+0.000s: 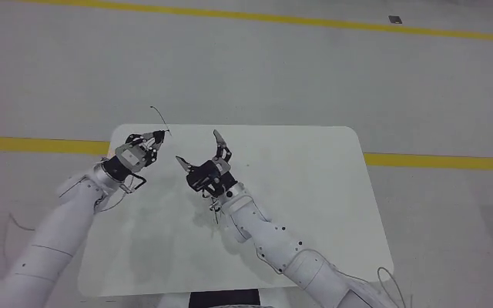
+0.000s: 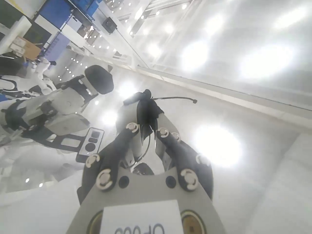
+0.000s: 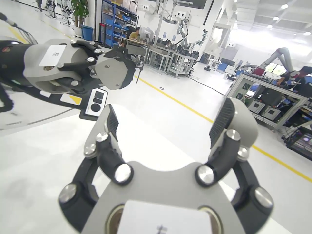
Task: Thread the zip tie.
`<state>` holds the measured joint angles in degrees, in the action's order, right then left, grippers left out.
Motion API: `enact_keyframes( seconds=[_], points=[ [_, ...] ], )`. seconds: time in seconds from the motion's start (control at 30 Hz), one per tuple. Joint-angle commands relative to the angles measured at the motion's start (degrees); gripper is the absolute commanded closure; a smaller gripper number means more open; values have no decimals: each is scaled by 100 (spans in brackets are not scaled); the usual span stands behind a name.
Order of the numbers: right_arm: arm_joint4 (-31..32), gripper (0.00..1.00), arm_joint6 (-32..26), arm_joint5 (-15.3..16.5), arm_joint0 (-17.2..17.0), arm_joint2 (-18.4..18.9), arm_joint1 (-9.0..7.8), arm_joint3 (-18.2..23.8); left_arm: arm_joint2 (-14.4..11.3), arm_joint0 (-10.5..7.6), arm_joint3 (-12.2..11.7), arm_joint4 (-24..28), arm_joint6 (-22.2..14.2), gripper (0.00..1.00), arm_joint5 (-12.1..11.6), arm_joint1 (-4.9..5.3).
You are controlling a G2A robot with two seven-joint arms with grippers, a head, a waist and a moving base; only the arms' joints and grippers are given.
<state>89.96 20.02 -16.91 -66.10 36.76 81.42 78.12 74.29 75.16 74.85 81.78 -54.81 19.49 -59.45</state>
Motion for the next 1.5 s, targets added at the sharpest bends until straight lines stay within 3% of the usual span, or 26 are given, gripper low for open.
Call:
enact_keyframes(
  seconds=[0.0,0.07,0.17,0.3,0.43,0.8,1.13,1.47],
  points=[
    [-1,0,50,-31,18,-23,20,-19,-35,15,33,81,-13,100,-1,21],
    [-1,5,95,-54,16,-30,43,-27,-71,35,66,191,-66,100,-1,36],
    [-1,51,127,-66,-8,-19,84,-41,-109,39,95,248,-110,100,-1,51],
    [-1,61,184,9,-38,-17,136,-83,-109,39,95,248,-110,100,-1,51],
    [-1,67,239,67,-41,-22,182,-106,-109,39,95,248,-110,100,-1,51],
    [-1,68,263,171,91,-162,347,-332,-109,39,95,248,-110,100,-1,51],
    [-1,79,303,108,274,-210,519,-592,-109,39,95,248,-110,100,-1,51],
    [-1,80,393,138,325,-168,631,-743,-109,39,95,248,-110,100,-1,51]
  ],
)
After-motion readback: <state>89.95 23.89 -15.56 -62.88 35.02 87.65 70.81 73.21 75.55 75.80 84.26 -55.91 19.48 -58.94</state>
